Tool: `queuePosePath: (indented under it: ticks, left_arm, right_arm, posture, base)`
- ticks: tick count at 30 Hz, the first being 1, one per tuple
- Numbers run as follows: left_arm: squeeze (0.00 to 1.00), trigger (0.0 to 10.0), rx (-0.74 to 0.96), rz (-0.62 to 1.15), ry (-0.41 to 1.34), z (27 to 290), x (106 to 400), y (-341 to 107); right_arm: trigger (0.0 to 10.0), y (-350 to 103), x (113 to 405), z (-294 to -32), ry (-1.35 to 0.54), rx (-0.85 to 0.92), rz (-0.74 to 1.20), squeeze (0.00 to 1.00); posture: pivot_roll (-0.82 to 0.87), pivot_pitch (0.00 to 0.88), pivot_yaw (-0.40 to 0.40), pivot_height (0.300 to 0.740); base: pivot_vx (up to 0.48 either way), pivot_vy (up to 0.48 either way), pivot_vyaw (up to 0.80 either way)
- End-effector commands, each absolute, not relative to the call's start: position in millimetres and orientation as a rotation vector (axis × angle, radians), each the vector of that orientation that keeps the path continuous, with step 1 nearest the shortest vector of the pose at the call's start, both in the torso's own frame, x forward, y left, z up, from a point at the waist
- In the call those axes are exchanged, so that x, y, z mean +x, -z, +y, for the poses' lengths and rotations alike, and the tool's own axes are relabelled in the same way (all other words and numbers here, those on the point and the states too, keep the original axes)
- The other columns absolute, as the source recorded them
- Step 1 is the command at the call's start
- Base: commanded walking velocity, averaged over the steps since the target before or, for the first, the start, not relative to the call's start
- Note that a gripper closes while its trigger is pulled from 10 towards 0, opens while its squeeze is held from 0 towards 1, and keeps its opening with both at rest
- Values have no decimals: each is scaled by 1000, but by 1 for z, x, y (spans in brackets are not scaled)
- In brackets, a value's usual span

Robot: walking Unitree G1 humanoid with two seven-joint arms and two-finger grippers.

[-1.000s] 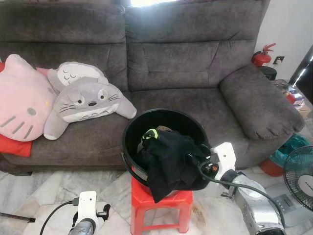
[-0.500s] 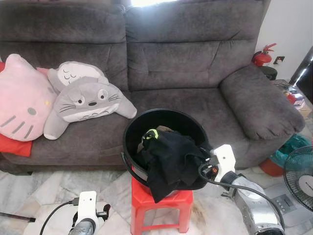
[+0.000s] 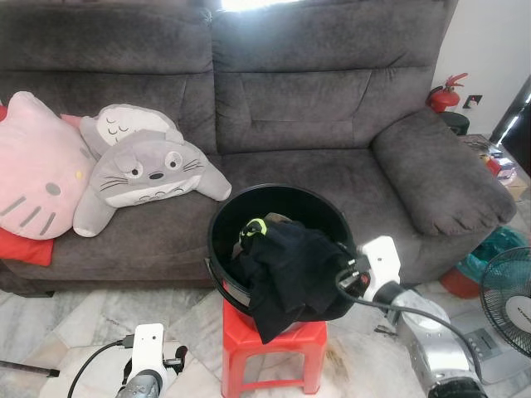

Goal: Hang hanger

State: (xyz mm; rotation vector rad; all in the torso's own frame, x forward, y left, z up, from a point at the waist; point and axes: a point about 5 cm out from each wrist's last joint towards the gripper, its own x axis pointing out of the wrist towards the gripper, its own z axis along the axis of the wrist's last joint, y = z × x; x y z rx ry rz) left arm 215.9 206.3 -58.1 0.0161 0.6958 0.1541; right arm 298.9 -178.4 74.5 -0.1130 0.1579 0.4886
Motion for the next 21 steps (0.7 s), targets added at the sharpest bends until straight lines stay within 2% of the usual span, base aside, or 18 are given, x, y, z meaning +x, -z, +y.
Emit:
queuePosePath:
  ticks: [1, 8, 11, 12, 13, 15, 21]
  left_arm:
    - [0, 10000, 19, 705, -157, 206, 217, 58]
    - [0, 10000, 19, 707, -159, 206, 217, 58]
    - [0, 10000, 19, 708, -160, 206, 217, 59]
    - [0, 10000, 19, 708, -160, 206, 217, 59]
    - [0, 10000, 18, 708, -160, 206, 217, 58]
    - [0, 10000, 18, 707, -161, 206, 217, 58]
    - [0, 10000, 16, 708, -165, 207, 216, 59]
  right_arm:
    - [0, -89, 307, -180, -481, -142, 105, 0]
    - [0, -140, 330, -169, -487, -112, -73, 0]
    - [0, -172, 338, -155, -531, -105, -173, 0]
    - [6863, -178, 339, -152, -539, -110, -191, 0]
    - [10000, -187, 341, -148, -548, -115, -220, 0]
    - [10000, -205, 343, -138, -574, -106, -277, 0]
    - [10000, -220, 339, -123, -627, -98, -321, 0]
  posture:
    - [-161, 0, 10, 716]
    - [-161, 0, 10, 716]
    - [-161, 0, 10, 716]
    - [-161, 0, 10, 716]
    - [-161, 0, 10, 716]
    - [-161, 0, 10, 716]
    - [-153, 0, 7, 716]
  base:
    - [0, 0, 0]
    - [0, 0, 0]
    - [0, 0, 0]
    - [0, 0, 0]
    - [0, 0, 0]
    - [0, 0, 0]
    - [0, 0, 0]
